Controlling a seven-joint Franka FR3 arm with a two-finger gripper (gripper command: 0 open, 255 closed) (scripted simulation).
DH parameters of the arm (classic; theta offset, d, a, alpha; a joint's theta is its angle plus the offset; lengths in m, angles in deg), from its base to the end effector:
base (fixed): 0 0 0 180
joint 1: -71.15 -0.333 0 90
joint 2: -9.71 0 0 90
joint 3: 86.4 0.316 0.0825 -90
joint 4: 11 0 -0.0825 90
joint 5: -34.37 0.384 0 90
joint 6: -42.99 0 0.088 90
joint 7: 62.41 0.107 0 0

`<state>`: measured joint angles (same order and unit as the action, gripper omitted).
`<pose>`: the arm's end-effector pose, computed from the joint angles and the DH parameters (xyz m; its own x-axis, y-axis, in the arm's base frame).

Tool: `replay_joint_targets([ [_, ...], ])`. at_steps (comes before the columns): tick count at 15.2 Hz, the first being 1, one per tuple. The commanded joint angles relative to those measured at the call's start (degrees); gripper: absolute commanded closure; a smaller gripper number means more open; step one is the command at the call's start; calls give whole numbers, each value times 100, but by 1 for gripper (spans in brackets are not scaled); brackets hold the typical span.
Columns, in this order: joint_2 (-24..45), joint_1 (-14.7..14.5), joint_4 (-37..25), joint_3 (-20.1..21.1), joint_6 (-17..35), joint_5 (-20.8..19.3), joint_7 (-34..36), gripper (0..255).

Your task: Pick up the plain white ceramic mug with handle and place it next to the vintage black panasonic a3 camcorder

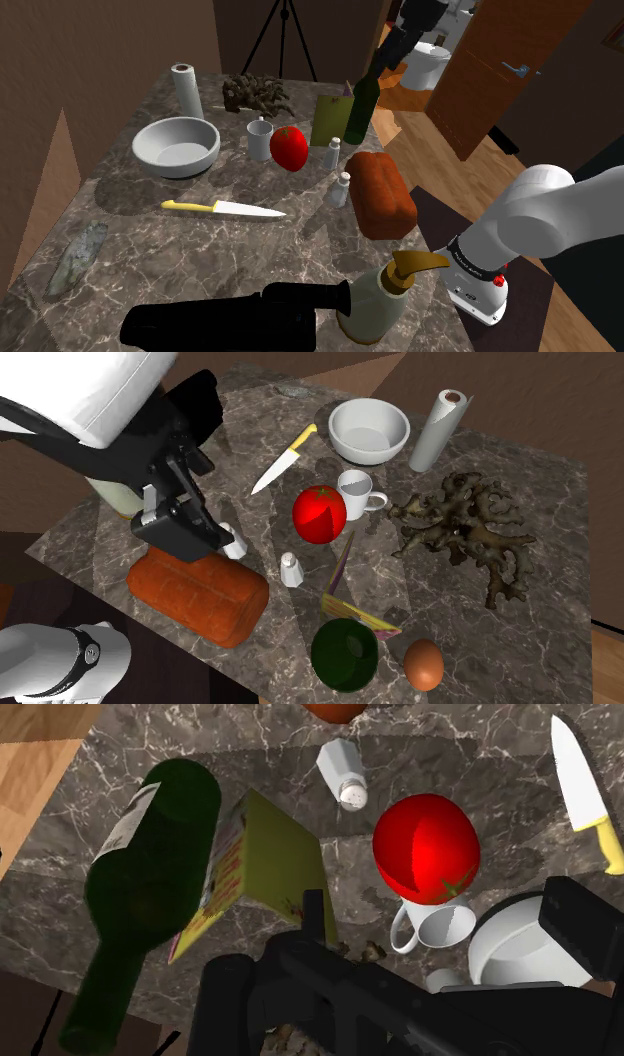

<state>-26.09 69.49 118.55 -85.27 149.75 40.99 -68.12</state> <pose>0.3796 0.0292 0.6107 0.9661 0.1120 0.2327 0.1340 -0.9877 -0.0808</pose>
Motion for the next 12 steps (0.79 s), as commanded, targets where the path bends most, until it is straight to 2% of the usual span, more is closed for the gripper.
replay_joint_targets([
  [1,358,-41,-81,138,230,2,95,0],
  [12,2531,-213,-1033,861,1133,-327,786,0],
])
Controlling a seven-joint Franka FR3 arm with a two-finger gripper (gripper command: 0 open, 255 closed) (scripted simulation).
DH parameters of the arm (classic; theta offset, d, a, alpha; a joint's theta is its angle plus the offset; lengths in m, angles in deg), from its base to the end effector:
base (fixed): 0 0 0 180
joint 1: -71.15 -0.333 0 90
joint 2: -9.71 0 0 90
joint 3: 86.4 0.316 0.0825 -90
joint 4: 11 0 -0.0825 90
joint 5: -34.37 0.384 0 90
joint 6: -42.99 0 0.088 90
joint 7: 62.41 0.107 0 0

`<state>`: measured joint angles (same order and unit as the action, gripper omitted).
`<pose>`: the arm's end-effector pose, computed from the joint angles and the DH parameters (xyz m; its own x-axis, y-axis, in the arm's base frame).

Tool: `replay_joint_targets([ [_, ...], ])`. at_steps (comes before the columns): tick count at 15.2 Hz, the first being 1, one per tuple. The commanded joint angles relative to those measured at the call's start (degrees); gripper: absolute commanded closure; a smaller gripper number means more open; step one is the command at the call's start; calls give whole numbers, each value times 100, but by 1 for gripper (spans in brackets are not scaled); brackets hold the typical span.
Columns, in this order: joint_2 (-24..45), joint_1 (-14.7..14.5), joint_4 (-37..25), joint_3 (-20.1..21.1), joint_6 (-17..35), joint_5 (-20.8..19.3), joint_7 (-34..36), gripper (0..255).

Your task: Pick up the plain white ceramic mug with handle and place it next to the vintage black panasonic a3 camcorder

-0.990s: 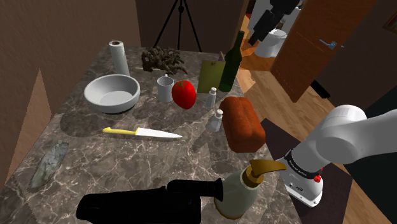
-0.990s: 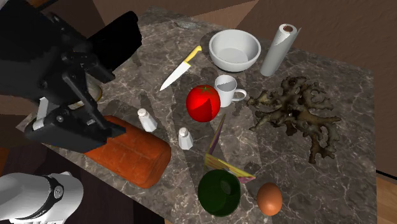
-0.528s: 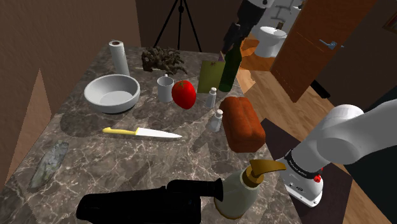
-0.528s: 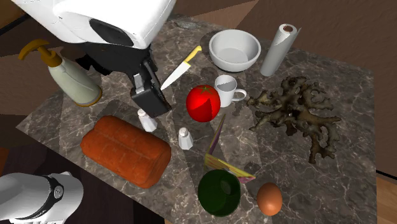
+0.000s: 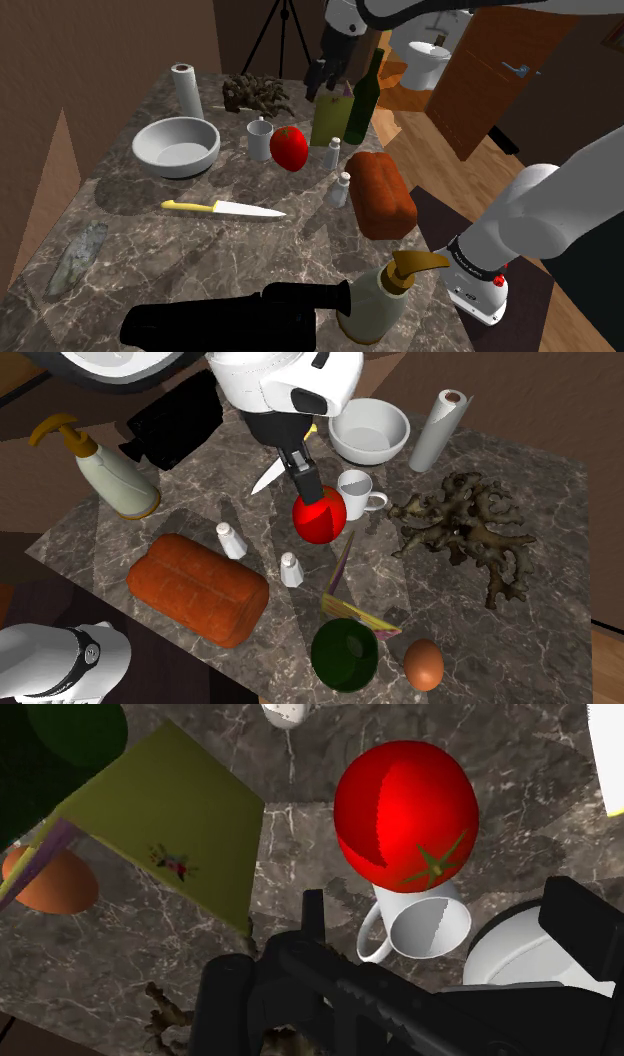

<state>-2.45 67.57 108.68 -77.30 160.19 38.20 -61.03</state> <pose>0.4961 0.1203 0.5302 0.9724 0.1649 0.1648 0.1728 -0.9844 -0.0343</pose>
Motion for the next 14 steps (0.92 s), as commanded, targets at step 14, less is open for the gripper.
replay_joint_targets([
  [14,3306,-588,-2466,414,211,-1128,1068,0],
])
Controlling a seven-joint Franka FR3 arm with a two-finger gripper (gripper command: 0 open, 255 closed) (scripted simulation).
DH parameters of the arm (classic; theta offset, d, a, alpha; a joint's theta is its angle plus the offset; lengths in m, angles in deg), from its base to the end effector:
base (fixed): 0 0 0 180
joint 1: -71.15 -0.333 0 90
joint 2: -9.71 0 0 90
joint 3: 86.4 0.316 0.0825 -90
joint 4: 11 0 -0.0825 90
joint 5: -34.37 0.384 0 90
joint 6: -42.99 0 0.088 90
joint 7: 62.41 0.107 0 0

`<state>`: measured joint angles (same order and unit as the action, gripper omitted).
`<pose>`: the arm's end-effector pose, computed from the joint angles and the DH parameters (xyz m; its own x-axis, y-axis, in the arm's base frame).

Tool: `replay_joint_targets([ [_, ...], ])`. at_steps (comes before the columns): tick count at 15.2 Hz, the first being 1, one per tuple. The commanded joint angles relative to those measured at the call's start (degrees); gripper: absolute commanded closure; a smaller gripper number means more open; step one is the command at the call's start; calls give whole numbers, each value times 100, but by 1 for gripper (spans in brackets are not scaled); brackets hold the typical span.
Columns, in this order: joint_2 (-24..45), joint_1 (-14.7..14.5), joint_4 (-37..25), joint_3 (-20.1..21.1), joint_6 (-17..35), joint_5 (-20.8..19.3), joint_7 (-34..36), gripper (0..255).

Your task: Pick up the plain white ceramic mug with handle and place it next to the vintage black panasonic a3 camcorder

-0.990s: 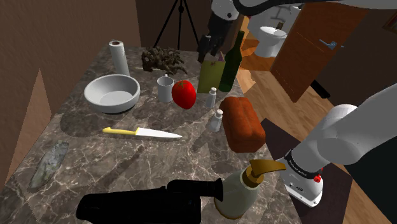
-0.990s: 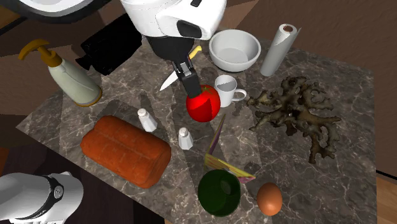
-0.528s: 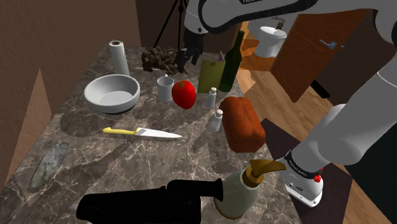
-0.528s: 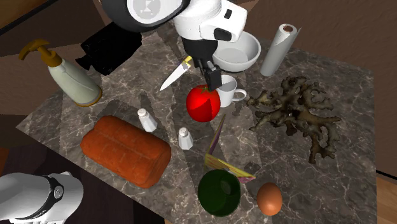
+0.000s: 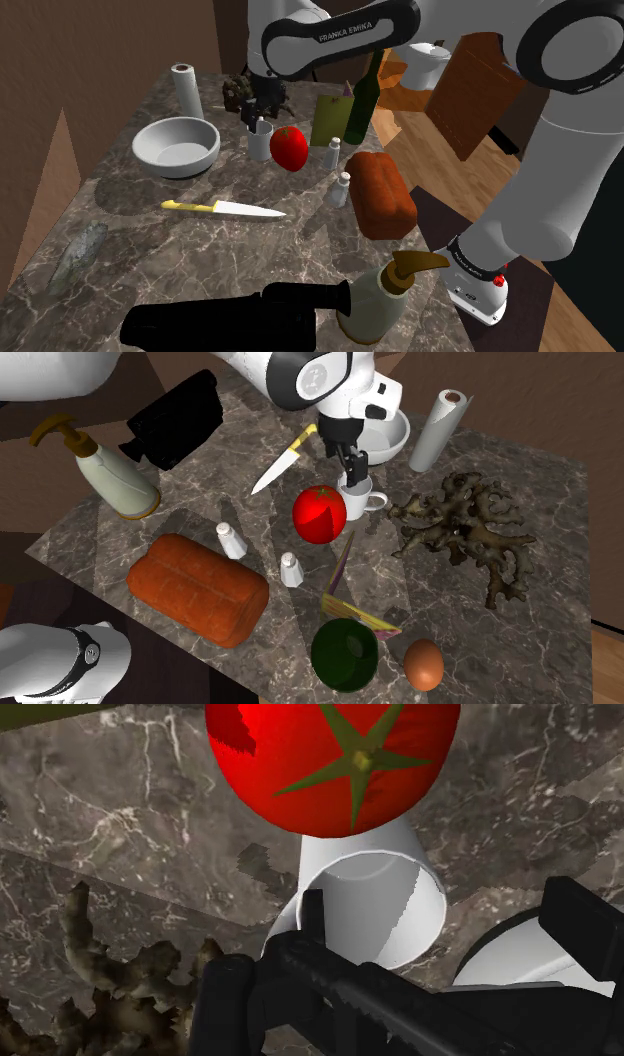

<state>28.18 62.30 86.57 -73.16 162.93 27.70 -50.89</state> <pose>0.6132 0.2281 0.4163 0.9715 0.2224 0.0819 0.2219 -0.9749 0.0164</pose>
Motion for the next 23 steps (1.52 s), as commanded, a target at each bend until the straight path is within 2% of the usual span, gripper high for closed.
replay_joint_targets([
  [1,483,-127,-493,-7,-107,-148,102,0],
  [3,846,-232,-867,-24,-186,-244,162,0],
  [11,1099,-244,-663,-70,266,-318,208,0],
  [18,1098,-243,-662,-70,266,-318,208,0],
  [19,1098,-243,-662,-70,266,-318,208,255],
  [23,1098,-243,-662,-70,266,-318,208,255],
])
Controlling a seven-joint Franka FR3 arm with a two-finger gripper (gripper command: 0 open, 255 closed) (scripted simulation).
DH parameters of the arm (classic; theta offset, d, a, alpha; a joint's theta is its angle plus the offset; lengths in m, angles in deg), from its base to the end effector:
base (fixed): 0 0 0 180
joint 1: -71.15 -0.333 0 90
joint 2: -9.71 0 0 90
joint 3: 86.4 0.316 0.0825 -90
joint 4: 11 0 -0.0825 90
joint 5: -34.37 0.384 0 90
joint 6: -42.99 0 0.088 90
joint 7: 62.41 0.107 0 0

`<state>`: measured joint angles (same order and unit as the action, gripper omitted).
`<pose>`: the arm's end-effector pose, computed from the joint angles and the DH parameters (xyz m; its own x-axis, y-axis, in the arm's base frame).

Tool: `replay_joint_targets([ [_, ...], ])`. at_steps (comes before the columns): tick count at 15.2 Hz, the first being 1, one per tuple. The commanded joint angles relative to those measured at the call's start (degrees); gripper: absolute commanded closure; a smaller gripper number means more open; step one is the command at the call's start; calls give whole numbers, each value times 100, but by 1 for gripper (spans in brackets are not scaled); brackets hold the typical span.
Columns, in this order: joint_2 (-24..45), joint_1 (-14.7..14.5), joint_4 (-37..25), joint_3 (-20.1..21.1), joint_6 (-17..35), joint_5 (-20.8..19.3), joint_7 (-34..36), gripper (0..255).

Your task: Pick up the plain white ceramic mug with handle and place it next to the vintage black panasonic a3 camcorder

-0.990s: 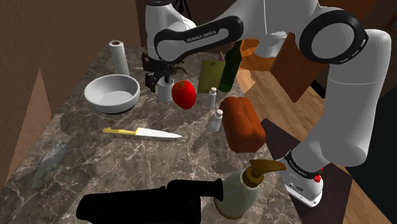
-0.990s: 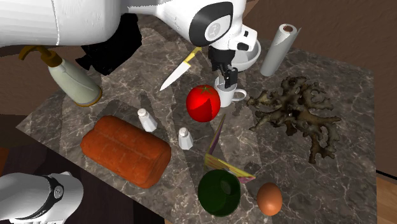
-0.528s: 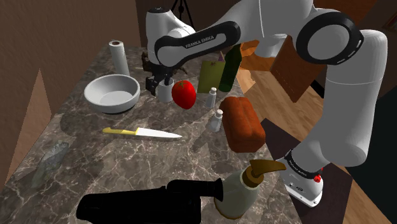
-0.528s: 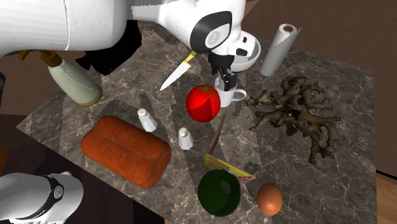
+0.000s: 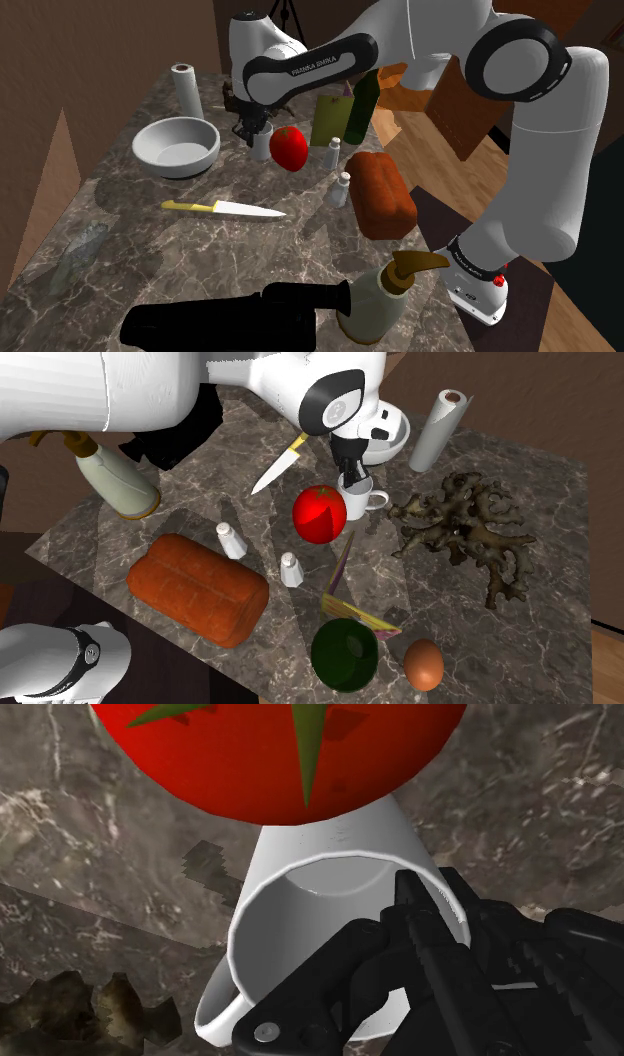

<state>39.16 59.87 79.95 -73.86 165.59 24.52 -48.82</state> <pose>0.6443 0.2538 0.3477 0.9700 0.2355 0.0599 0.2341 -0.9718 0.0292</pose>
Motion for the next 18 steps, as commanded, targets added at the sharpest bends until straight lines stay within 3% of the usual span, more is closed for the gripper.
replay_joint_targets([
  [1,0,0,0,0,0,0,0,255],
  [5,1,0,-1,0,0,0,0,255],
  [18,-324,11,-524,57,-837,113,-98,255],
])
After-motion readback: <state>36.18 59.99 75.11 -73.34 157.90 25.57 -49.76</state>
